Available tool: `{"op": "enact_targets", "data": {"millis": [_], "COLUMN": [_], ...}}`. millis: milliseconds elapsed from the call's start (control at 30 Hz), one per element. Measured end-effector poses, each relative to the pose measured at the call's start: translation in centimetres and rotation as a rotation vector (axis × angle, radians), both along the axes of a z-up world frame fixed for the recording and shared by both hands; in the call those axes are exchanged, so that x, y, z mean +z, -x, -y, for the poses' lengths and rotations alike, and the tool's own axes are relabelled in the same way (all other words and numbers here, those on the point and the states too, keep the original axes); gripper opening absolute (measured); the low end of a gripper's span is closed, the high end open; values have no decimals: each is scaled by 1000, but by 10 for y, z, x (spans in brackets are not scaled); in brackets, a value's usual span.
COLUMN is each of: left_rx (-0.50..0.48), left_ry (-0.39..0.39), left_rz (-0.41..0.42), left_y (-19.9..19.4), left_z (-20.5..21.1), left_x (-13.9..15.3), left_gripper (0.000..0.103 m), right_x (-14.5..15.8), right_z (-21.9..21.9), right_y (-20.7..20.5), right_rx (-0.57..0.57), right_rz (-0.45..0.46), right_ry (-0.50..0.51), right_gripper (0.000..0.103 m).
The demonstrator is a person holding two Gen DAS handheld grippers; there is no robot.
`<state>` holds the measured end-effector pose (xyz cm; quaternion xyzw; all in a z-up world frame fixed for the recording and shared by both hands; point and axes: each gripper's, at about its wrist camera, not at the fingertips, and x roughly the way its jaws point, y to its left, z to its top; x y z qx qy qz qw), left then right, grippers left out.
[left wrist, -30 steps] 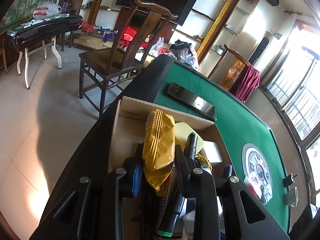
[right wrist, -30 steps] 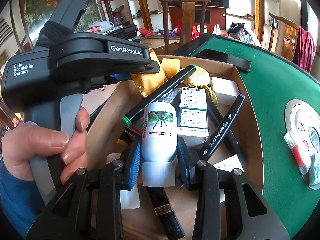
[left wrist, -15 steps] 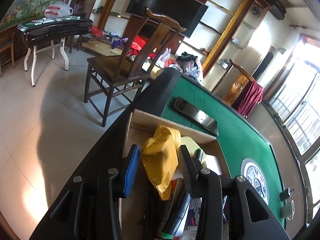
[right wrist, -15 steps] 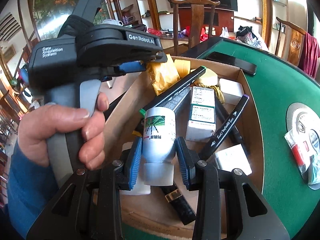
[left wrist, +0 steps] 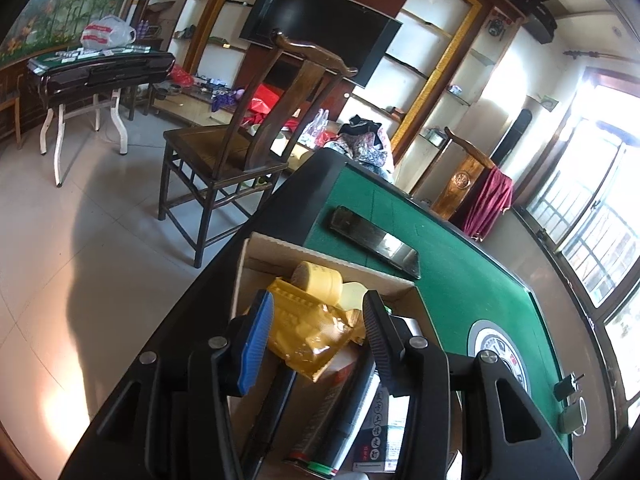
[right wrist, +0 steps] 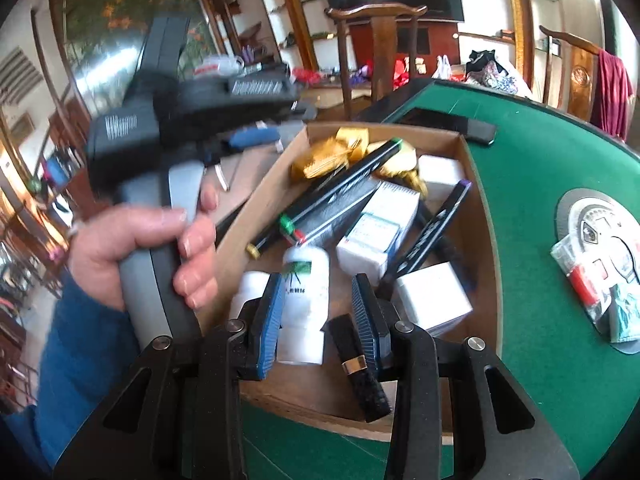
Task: Organize objects
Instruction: 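Lower the bottle into the tray and open the right tool while the left releases the packet, then grasp the blue cartoon tissue pack with the right tool while the left grasps the clear candle box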
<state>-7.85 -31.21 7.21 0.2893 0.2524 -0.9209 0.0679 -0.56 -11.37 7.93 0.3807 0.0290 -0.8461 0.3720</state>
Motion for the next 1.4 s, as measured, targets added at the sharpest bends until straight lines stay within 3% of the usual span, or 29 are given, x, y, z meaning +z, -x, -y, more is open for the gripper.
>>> {"op": "enact_targets", "data": {"millis": [367,433,533,733,833,1100,1267,1367,1400], "left_rx": [-107,-163,-295,-580,-620,-395,-278,-269,-289], "left_ry": [53,71,60,-51,-74,-182,-85,-39,17], "left_rz": [-39,-45,-46,81,191,442,446,460,465], "left_y": [-1,-1,3,33,54,102,114,121,123], "left_z": [-32,-47,-75,-157,-197,-243,-259,-267,-275], "left_x": [10,12,12,-1,-13,-50,-57,-57,-56], "left_gripper": [50,56,57,57,57,57,60,66,66], "right_x": [14,12,7,6,3,1,0,2,3], "right_z": [-89,-117,-164,-241,-267,-280,-287,-291,-292], "right_y": [41,51,66,82,86,91,89,87,87], "right_rx": [-205,-270,-366,-528,-573,-597,-610,-620,-621], "right_rz": [-1,5,38,60,94,133,139,137,135], "right_ry": [89,105,130,176,225,295,331,353,354], "right_gripper": [35,35,35,35,35,35,35,35,35]}}
